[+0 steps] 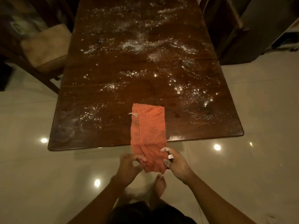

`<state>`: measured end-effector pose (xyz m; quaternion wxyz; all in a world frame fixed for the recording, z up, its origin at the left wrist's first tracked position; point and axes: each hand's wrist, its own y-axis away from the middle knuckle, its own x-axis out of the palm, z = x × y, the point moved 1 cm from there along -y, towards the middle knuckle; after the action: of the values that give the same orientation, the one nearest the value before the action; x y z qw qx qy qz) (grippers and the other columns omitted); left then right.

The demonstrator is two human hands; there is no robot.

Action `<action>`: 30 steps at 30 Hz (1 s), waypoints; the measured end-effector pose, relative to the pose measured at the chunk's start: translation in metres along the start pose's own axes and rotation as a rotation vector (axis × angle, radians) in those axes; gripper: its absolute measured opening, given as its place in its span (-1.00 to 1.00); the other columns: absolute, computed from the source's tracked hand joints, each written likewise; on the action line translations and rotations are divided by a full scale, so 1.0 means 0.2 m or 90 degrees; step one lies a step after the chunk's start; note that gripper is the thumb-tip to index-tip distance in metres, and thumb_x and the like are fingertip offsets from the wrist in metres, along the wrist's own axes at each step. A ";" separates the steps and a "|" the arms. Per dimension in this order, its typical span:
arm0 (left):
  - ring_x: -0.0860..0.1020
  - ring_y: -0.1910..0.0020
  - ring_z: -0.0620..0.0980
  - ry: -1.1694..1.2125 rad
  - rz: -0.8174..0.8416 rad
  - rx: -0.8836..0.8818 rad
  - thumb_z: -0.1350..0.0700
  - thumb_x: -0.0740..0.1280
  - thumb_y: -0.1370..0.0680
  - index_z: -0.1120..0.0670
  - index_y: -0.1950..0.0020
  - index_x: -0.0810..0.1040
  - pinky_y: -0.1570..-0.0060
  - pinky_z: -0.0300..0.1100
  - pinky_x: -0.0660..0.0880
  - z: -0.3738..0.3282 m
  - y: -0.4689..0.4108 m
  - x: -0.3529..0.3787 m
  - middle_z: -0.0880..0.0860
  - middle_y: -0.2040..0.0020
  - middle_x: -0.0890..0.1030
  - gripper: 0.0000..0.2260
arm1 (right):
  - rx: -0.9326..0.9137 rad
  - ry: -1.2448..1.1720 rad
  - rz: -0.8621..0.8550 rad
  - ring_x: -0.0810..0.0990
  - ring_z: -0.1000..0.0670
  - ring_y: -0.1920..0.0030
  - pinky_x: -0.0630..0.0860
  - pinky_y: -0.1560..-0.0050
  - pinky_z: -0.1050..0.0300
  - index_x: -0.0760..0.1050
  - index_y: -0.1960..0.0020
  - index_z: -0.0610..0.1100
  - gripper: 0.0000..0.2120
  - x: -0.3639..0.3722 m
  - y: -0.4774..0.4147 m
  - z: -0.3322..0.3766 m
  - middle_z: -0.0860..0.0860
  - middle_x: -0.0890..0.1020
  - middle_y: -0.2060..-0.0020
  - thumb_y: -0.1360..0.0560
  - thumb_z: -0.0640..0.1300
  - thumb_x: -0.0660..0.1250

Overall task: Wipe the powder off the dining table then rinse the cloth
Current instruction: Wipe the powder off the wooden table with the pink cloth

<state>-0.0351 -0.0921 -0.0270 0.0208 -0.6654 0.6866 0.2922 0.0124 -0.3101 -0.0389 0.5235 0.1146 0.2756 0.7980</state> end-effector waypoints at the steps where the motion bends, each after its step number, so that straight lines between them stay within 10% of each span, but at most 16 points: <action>1: 0.66 0.20 -0.11 0.041 -0.019 -0.042 0.25 0.48 -0.37 0.03 0.19 0.69 0.08 -0.24 0.56 -0.02 0.02 0.00 -0.10 0.20 0.71 -0.87 | 0.000 -0.020 -0.006 0.66 -0.11 -0.07 0.68 0.07 0.04 0.56 -0.20 -0.02 -0.62 0.00 0.01 0.00 -0.11 0.56 -0.18 -0.56 -0.43 0.26; 5: 0.57 0.28 0.13 0.275 -0.066 -0.183 0.38 0.33 -0.41 0.17 0.23 0.56 0.18 0.01 0.55 -0.12 0.10 -0.05 0.14 0.29 0.60 -0.87 | 0.011 -0.079 -0.025 0.70 -0.11 -0.01 0.66 0.11 0.09 0.59 -0.19 -0.04 -0.69 0.00 0.03 0.06 -0.18 0.64 -0.09 -0.58 -0.38 0.29; 14: 0.61 0.26 -0.02 0.441 -0.082 -0.267 0.35 0.30 -0.56 0.16 0.02 0.55 0.16 0.01 0.61 -0.33 0.04 -0.19 0.10 0.18 0.64 -0.88 | -0.016 -0.210 0.018 0.68 -0.16 -0.11 0.64 -0.11 -0.05 0.67 -0.14 -0.12 -0.66 0.01 0.03 0.38 -0.16 0.67 -0.13 -0.44 -0.39 0.38; 18: 0.68 0.15 0.09 0.422 -0.128 -0.262 0.34 0.38 -0.54 0.15 -0.08 0.56 0.15 0.01 0.65 -0.38 -0.07 -0.32 0.18 0.06 0.69 -0.84 | -0.033 -0.155 0.007 0.68 -0.07 -0.12 0.63 0.00 0.10 0.66 -0.17 -0.09 -0.51 0.00 -0.03 0.49 -0.03 0.65 -0.17 -0.43 -0.56 0.34; 23: 0.72 0.09 0.12 0.393 -0.131 -0.238 0.40 0.39 -0.51 0.09 -0.19 0.50 0.10 -0.01 0.67 -0.42 -0.29 -0.49 0.21 0.02 0.69 -0.67 | -0.051 -0.016 -0.145 0.63 0.15 -0.06 0.54 0.07 0.40 0.66 -0.15 -0.10 -0.77 -0.03 -0.18 0.58 0.08 0.68 -0.03 -0.56 -0.32 0.38; 30: 0.71 0.15 0.05 0.350 -0.122 -0.208 0.44 0.37 -0.51 0.15 -0.20 0.50 0.18 -0.14 0.66 -0.49 -0.66 -0.57 0.21 0.01 0.66 -0.66 | 0.023 -0.120 -0.295 0.69 -0.07 0.11 0.65 -0.10 -0.15 0.66 0.02 -0.09 -0.80 -0.05 -0.44 0.67 -0.09 0.74 0.15 -0.52 -0.36 0.40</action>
<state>0.1348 -0.0230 0.0524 -0.2448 -0.7756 0.5446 0.2049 0.1474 -0.2502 0.0225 0.7138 0.1318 0.2590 0.6372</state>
